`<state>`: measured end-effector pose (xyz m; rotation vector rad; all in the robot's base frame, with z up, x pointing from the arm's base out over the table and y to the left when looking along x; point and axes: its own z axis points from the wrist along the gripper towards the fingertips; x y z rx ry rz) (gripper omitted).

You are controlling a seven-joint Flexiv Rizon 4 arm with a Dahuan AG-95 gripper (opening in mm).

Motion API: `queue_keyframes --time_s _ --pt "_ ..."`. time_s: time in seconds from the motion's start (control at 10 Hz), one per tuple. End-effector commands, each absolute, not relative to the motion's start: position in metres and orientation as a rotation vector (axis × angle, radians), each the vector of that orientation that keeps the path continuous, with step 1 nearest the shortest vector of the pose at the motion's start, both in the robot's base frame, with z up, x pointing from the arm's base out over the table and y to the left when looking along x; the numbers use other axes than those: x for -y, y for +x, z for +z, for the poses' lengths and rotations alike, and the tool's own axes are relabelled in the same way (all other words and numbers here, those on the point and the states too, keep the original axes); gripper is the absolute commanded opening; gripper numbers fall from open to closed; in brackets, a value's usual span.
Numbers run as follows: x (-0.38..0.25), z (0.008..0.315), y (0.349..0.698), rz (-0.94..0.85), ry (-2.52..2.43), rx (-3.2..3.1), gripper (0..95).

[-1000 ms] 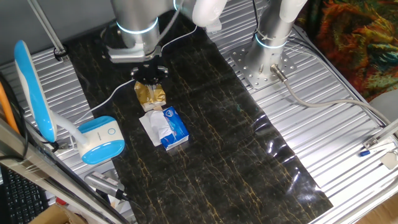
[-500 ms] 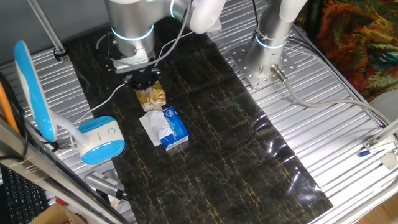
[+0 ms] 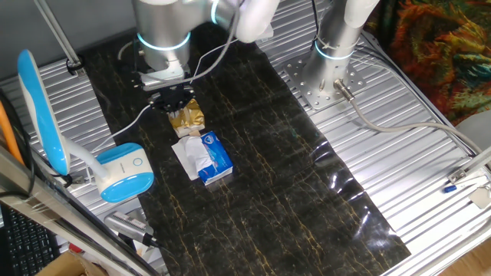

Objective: Turn on the desk lamp by pressing the button

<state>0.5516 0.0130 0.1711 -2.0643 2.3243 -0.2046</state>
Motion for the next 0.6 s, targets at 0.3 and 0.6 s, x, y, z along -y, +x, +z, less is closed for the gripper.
queue_keyframes --time_s 0.3,0.6 --pt "-0.0145 0.1761 0.5525 -0.185 -1.983 -2.400 0.0" --pt "-0.0140 0.1704 0.5551 -0.141 -1.973 -2.382 0.0"
